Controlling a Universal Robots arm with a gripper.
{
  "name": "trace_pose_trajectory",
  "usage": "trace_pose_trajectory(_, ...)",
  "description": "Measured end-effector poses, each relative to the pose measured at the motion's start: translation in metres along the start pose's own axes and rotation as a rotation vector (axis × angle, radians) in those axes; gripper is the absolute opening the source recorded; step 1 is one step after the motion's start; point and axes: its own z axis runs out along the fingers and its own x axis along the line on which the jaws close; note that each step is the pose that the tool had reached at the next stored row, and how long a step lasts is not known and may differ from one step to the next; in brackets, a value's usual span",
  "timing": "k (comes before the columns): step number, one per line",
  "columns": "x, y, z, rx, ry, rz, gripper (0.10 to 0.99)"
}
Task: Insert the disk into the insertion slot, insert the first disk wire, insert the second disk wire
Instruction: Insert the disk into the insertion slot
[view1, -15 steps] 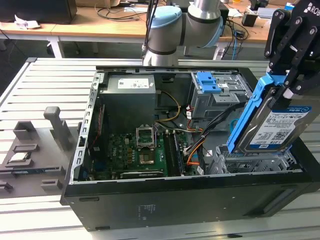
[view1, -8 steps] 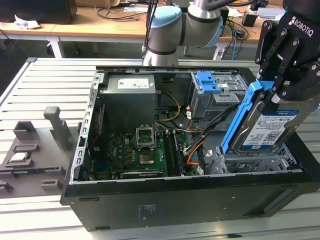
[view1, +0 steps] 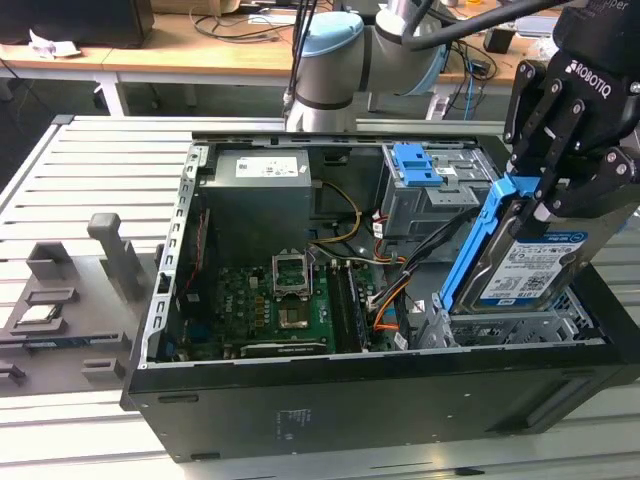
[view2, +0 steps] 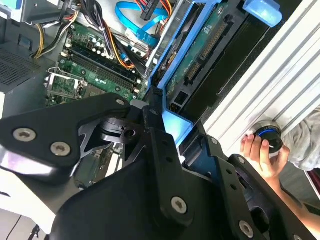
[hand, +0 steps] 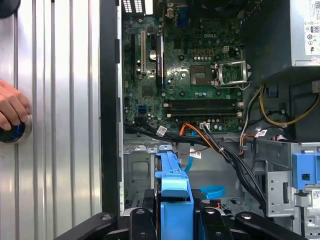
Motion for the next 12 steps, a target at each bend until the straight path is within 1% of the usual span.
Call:
trace_pose_trajectory(6,0.0,-0.0003,0.0064,0.0,-0.0001,0.0,0.369)
trace_pose_trajectory(12,-0.0001,-0.0006,0.0151,0.0,0.0,0.0,0.369)
